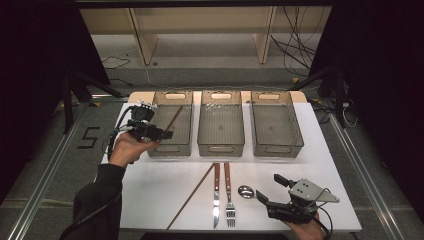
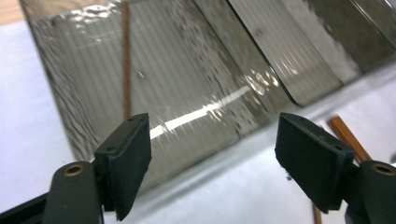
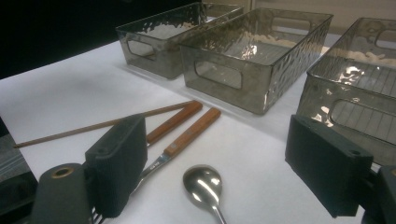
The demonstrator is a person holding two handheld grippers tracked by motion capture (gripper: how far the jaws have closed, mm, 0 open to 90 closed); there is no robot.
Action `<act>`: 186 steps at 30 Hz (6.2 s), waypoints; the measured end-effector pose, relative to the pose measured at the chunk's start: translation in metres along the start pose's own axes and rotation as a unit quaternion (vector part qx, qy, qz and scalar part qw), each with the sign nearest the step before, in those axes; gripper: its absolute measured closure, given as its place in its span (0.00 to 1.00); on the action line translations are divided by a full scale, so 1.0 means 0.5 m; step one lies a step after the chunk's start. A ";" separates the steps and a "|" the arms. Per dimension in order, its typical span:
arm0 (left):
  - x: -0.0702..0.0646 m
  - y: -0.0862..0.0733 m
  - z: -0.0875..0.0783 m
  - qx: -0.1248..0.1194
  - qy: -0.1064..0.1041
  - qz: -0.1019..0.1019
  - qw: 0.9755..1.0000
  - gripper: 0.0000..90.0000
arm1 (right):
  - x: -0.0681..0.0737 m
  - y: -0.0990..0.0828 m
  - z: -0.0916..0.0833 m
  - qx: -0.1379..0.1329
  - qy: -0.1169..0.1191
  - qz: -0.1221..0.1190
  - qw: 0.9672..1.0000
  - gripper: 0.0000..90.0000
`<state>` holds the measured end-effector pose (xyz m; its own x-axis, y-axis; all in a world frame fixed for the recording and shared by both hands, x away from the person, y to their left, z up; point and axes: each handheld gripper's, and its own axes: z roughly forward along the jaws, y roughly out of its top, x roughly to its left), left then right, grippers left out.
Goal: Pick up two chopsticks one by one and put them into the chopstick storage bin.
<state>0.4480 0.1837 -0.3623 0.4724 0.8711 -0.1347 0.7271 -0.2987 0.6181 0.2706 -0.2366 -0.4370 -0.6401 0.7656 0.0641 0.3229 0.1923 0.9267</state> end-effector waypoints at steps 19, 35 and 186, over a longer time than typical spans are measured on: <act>-0.132 -0.136 0.043 0.116 0.004 0.049 0.992 0.26 | 0.005 0.001 0.001 0.002 0.001 -0.005 1.000 0.24; -0.188 -0.186 0.084 0.171 -0.021 0.068 0.983 0.25 | 0.005 0.001 0.001 0.002 0.002 -0.005 1.000 0.24; 0.044 0.094 0.013 -0.012 0.003 0.020 1.000 0.95 | 0.000 -0.001 -0.001 -0.002 0.000 -0.004 1.000 0.24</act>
<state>0.4957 0.1865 -0.3412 0.4982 0.8608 -0.1044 0.6953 -0.3246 0.6413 0.2701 -0.2367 -0.4371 -0.6422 0.7645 0.0555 0.3145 0.1967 0.9286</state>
